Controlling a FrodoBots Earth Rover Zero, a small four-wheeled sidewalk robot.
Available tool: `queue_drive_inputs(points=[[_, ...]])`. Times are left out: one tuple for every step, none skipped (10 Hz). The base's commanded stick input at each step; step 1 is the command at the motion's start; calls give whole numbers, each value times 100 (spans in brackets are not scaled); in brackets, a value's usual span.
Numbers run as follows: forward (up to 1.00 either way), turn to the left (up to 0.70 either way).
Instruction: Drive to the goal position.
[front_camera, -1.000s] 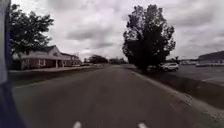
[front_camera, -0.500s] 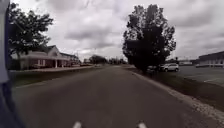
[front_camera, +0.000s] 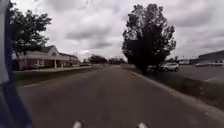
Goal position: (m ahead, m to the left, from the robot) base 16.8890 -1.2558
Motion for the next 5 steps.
queue_drive_inputs(points=[[45, 0], [45, 0], [45, 0], [45, 0], [45, 0]])
